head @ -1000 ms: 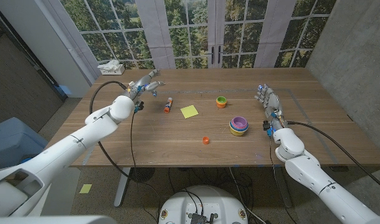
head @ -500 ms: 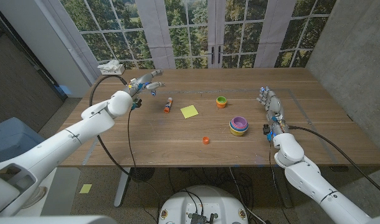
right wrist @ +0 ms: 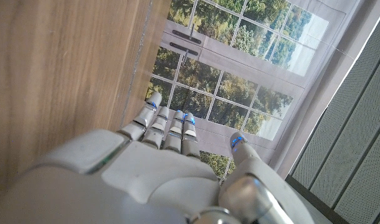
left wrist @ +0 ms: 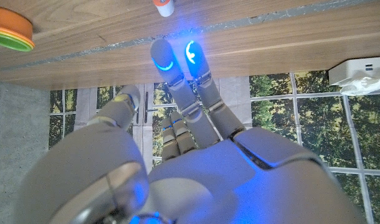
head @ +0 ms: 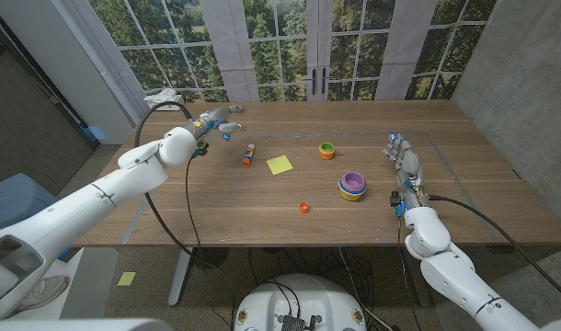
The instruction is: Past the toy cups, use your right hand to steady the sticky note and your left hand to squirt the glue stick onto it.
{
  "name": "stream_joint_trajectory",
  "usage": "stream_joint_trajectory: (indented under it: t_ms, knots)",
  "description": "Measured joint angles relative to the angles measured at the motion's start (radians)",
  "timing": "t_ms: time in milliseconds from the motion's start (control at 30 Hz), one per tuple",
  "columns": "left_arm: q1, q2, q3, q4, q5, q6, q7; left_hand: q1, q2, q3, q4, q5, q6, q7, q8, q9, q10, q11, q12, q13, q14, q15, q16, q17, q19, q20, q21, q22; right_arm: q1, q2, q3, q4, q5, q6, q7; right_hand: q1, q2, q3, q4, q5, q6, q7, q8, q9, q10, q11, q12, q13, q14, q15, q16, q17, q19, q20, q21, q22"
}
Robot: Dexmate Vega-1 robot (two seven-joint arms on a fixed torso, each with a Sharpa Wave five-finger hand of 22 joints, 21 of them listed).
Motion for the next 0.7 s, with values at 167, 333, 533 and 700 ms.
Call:
stream_joint_trajectory:
  t_ms: [167,333,533,700]
  knots:
    - [-0.009,0.008,0.006,-0.012,0.043,0.011,-0.036,0.051,0.005,-0.003,-0.001,-0.019,0.041,-0.005,0.004,0.0,0.038,-0.001,0.0,0.0,-0.007,0.0,0.008,-0.007,-0.011,0.0,0.019,0.0,-0.012,0.005,0.006,-0.005,-0.006,0.006,-0.003,0.0,0.0,-0.003,-0.005,0.0,0.005,0.005,0.0,0.0,0.005,0.005,0.0,0.0,0.0,0.0,0.006,0.0,0.003,0.003,-0.004,0.0]
    - [-0.027,0.026,0.02,-0.041,0.087,0.022,-0.07,0.112,-0.008,-0.014,-0.005,-0.035,0.088,-0.016,0.011,0.0,0.062,-0.005,0.009,0.0,-0.01,-0.003,0.023,-0.012,-0.015,0.004,0.042,0.003,-0.02,0.012,0.01,-0.009,-0.025,0.023,-0.012,0.0,0.0,-0.006,-0.011,-0.004,0.018,0.007,0.004,0.0,0.005,0.005,0.0,0.0,0.005,-0.006,0.006,0.0,0.01,0.003,-0.01,0.0]
    - [-0.05,0.037,0.035,-0.061,0.15,0.038,-0.121,0.177,-0.025,-0.023,-0.005,-0.039,0.132,-0.022,0.015,0.0,0.078,-0.007,0.009,0.0,-0.016,0.002,0.03,-0.024,-0.039,0.008,0.06,0.002,-0.028,0.022,0.014,-0.014,-0.044,0.029,-0.027,0.0,0.0,-0.01,-0.015,-0.004,0.018,0.007,0.005,0.0,0.015,0.007,0.0,0.0,0.011,0.0,0.009,-0.005,0.012,0.002,-0.011,0.0]
    - [-0.075,0.045,0.049,-0.071,0.205,0.044,-0.17,0.213,-0.039,-0.039,-0.002,-0.039,0.151,-0.023,0.015,0.0,0.101,-0.011,0.009,0.0,-0.019,-0.001,0.031,-0.035,-0.051,0.011,0.07,0.002,-0.032,0.033,0.016,-0.018,-0.058,0.031,-0.04,0.0,0.0,-0.011,-0.017,-0.004,0.024,0.013,0.005,0.0,0.015,0.007,0.0,0.0,0.014,-0.004,0.013,-0.005,0.023,0.002,-0.016,0.0]
